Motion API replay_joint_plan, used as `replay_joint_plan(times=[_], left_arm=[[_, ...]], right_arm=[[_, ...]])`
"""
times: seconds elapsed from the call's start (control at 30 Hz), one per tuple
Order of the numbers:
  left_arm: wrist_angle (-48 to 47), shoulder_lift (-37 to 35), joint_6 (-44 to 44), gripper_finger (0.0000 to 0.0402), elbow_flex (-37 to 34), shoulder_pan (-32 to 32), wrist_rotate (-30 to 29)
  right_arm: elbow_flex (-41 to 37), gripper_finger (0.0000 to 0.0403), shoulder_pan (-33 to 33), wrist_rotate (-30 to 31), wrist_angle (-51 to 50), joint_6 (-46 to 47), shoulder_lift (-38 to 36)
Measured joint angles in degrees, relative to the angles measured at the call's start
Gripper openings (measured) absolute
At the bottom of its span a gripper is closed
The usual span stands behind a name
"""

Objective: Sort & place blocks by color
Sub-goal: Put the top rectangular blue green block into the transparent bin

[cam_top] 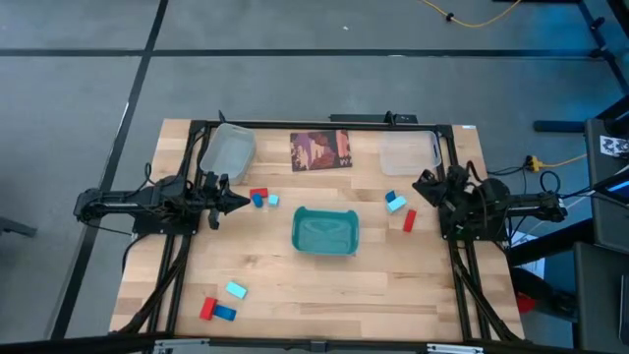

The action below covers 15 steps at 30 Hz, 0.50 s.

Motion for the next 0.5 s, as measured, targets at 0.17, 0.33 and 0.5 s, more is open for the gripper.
replay_joint_plan(times=[0.17, 0.33, 0.5], left_arm=[[0.01, -0.01, 0.0, 0.0, 0.0, 0.01, -0.02], [0.0, 0.0, 0.0, 0.0, -0.02, 0.02, -0.02], [0.02, 0.0, 0.0, 0.0, -0.01, 0.0, 0.0]], right_arm=[[1.84, 0.0027, 0.0, 0.04, 4.5, -0.35, 0.02], [9.82, 0.0062, 0.0, 1.48, 3.32, -4.84, 2.73], [19.82, 0.0116, 0.0, 4.13, -6.33, -5.84, 8.46]])
